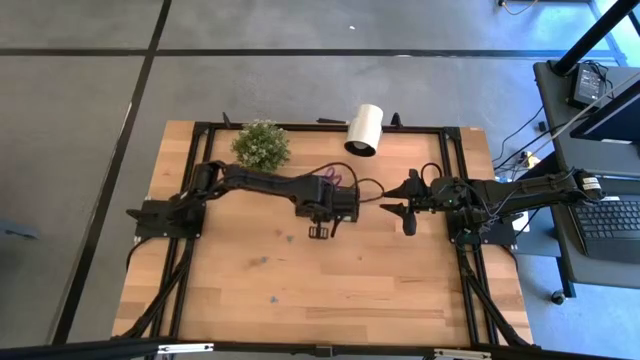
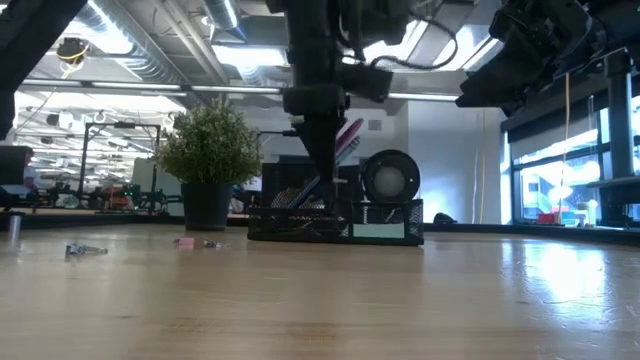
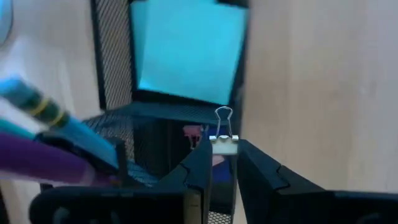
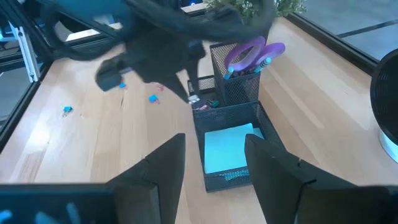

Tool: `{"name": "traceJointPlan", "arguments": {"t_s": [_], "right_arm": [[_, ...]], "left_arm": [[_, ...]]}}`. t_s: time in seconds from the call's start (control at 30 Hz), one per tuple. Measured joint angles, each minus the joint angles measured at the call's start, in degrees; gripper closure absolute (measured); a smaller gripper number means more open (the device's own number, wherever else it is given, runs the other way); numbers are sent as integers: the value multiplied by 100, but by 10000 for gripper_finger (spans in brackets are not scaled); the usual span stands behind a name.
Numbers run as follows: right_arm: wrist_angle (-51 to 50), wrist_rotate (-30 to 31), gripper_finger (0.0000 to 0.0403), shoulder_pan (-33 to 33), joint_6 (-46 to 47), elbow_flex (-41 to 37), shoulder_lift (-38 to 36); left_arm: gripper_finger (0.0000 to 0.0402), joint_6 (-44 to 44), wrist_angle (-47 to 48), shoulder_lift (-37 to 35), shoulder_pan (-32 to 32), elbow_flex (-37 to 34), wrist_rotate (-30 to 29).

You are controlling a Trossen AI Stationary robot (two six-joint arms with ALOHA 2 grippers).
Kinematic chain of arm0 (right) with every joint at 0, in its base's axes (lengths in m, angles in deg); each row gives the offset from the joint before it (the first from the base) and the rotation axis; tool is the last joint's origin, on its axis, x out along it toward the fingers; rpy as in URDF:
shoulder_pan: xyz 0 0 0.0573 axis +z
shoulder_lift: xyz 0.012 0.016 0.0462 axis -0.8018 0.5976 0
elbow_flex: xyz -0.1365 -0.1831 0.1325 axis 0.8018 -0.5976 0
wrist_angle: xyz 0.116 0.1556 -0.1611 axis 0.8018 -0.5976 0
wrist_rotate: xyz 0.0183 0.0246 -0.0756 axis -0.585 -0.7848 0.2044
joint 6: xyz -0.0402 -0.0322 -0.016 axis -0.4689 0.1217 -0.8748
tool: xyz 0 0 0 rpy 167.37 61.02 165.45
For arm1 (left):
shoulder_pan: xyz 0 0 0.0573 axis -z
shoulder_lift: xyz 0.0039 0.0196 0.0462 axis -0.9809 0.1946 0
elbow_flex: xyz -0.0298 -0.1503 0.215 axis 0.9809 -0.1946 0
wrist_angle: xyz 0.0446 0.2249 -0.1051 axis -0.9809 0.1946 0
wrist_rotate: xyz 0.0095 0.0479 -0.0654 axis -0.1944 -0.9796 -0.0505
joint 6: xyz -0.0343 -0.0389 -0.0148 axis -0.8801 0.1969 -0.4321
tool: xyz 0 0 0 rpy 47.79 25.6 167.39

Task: Pick and place office supplies into organizer
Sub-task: Put the yellow binder clip into the black desk organizer

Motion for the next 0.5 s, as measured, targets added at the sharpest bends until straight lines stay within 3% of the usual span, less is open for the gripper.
{"name": "traceJointPlan", "arguments": {"t_s": [0.5], "right_arm": [[2,0,232,0,-83,0,0]], "left_arm": [[347,-340,-24,15,-184,-934,-38]]}}
